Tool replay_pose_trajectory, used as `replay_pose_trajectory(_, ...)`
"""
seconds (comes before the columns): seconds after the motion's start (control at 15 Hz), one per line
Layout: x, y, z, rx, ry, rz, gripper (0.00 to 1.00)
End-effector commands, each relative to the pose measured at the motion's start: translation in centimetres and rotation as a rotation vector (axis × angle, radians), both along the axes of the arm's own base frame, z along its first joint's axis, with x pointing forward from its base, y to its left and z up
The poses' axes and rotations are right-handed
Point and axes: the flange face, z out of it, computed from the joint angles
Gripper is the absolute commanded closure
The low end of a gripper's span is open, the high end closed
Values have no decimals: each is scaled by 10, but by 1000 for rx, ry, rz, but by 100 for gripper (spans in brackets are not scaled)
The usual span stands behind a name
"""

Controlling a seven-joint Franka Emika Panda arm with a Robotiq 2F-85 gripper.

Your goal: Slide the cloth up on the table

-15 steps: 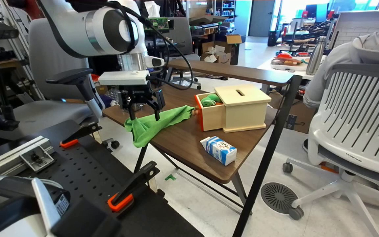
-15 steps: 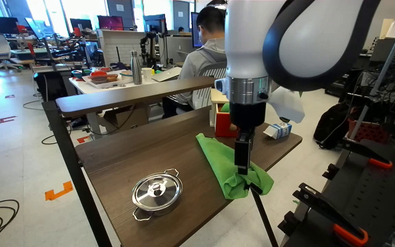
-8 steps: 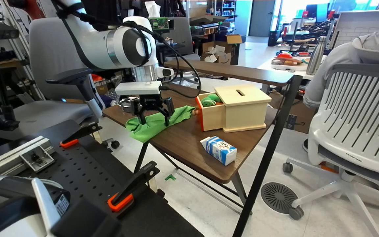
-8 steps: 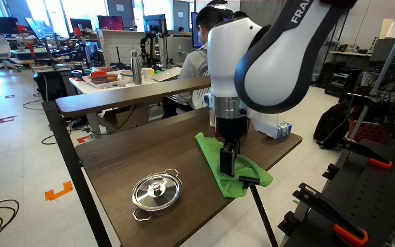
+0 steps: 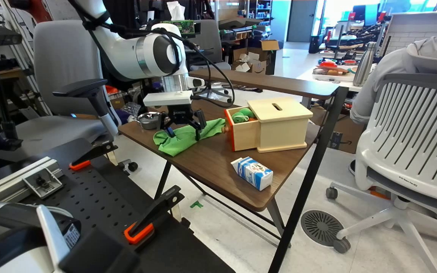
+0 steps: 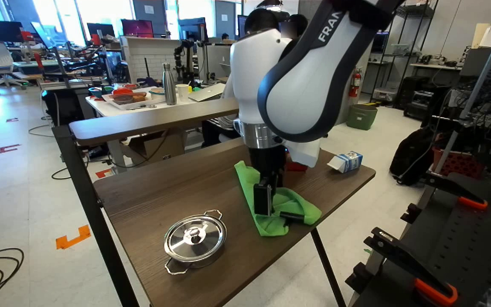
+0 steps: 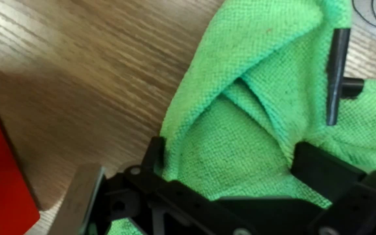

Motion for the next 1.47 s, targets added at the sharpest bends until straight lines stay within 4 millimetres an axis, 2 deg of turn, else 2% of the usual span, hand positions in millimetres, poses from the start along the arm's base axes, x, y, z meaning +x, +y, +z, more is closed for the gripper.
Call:
replay_pose_trajectory(0.0, 29, 14, -14, -18, -8, 24, 0)
replay_pose_trajectory(0.6, 89, 49, -13, -15, -78, 35, 0)
replay_pose_trajectory(1.0, 111, 71, -9, 8, -97, 42, 0)
replay_pose_trajectory(1.4, 124, 77, 14, 24, -142, 48, 0)
